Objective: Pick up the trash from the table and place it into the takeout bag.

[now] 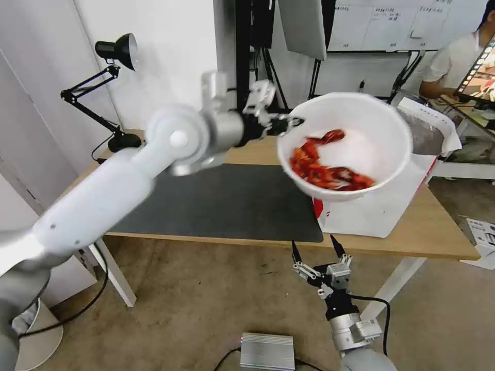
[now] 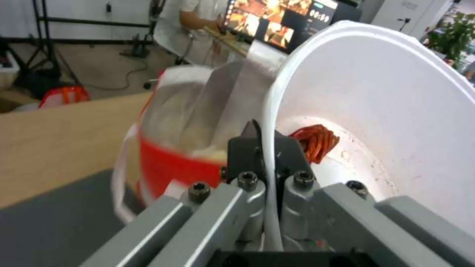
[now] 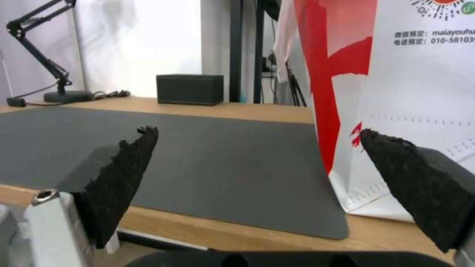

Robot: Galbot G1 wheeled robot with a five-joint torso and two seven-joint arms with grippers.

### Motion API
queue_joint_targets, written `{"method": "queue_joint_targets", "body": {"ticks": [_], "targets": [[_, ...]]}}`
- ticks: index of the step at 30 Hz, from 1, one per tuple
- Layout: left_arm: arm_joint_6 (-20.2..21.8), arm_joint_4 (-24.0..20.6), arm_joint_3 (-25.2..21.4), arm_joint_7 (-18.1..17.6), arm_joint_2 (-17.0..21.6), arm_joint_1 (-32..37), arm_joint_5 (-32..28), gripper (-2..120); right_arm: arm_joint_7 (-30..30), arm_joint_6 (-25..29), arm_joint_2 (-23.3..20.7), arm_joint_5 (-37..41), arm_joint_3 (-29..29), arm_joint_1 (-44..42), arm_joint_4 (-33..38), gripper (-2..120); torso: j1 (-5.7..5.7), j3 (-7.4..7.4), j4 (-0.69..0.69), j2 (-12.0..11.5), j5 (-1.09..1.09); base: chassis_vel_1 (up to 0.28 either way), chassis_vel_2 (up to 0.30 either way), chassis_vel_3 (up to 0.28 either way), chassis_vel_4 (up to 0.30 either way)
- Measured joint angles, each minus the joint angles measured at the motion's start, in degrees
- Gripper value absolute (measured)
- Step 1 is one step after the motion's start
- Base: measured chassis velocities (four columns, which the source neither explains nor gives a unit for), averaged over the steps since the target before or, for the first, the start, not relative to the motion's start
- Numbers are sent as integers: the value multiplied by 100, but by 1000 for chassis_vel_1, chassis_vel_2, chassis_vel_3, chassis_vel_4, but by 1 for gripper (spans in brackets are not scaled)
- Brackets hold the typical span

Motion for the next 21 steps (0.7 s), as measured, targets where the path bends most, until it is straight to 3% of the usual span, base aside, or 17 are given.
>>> {"method": "queue_joint_targets", "body": {"ticks": [9, 21], "targets": [[-32, 875, 304, -372, -913, -517, -158, 0, 0, 0, 0, 0, 0, 0, 0, 100, 0, 0, -1, 0, 0, 0, 0, 0, 0], [-103, 1723, 268, -597, -1831, -692, -55, 0, 0, 0, 0, 0, 0, 0, 0, 100, 0, 1, 0, 0, -1, 0, 0, 0, 0]]}}
